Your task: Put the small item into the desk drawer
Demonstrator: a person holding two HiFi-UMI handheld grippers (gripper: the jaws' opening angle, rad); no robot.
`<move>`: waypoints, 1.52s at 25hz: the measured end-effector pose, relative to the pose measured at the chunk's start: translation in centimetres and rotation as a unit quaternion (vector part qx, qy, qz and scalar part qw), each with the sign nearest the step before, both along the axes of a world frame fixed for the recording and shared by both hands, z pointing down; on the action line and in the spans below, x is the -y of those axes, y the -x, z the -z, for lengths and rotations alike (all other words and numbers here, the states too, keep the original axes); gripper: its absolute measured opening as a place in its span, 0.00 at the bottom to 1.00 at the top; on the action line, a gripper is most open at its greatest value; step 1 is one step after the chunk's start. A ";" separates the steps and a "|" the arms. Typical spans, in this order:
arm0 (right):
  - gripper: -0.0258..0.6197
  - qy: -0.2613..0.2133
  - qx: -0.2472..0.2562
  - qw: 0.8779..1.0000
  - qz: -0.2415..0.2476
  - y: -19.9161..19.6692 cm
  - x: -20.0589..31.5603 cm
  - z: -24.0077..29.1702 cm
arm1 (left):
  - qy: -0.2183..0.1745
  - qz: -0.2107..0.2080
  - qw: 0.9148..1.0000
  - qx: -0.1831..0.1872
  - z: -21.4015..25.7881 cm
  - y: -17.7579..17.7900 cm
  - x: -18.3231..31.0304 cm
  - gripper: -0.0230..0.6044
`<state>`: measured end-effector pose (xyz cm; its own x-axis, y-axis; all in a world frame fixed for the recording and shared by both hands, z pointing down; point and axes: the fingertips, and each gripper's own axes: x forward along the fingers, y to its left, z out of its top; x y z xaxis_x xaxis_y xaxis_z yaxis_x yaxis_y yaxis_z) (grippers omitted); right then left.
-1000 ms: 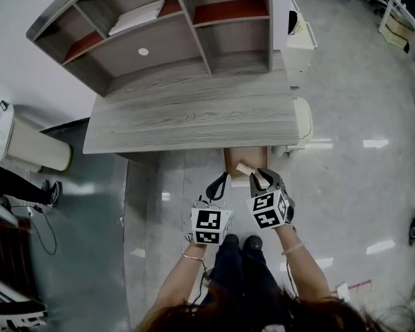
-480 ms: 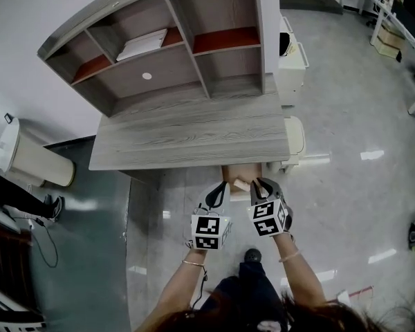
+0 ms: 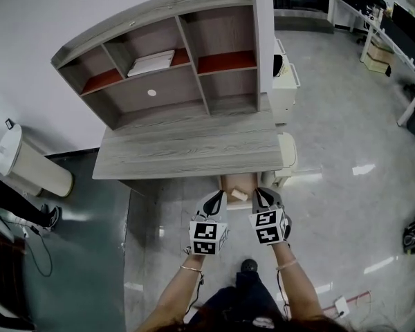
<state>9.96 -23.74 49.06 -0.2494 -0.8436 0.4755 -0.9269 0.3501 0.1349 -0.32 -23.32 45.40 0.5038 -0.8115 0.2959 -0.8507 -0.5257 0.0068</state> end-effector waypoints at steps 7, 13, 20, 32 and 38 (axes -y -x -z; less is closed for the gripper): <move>0.04 -0.022 0.005 1.000 -0.011 0.6 -2.6 2.8 | -0.015 -0.014 1.000 -0.012 2.8 0.2 -2.1 0.06; 0.04 -0.057 -0.001 0.998 -0.020 1.1 -4.5 6.2 | -0.025 -0.022 0.999 -0.022 4.9 0.6 -3.9 0.06; 0.04 -0.085 0.009 0.996 -0.030 2.0 -7.1 9.3 | -0.033 -0.030 0.999 -0.031 6.9 1.4 -6.1 0.06; 0.04 -0.115 0.029 0.992 -0.042 2.7 -10.6 14.2 | -0.059 -0.050 0.996 -0.044 11.6 1.5 -9.3 0.06; 0.04 -0.135 0.027 0.990 -0.039 3.2 -12.2 16.5 | -0.077 -0.055 0.994 -0.049 14.1 1.8 -10.6 0.06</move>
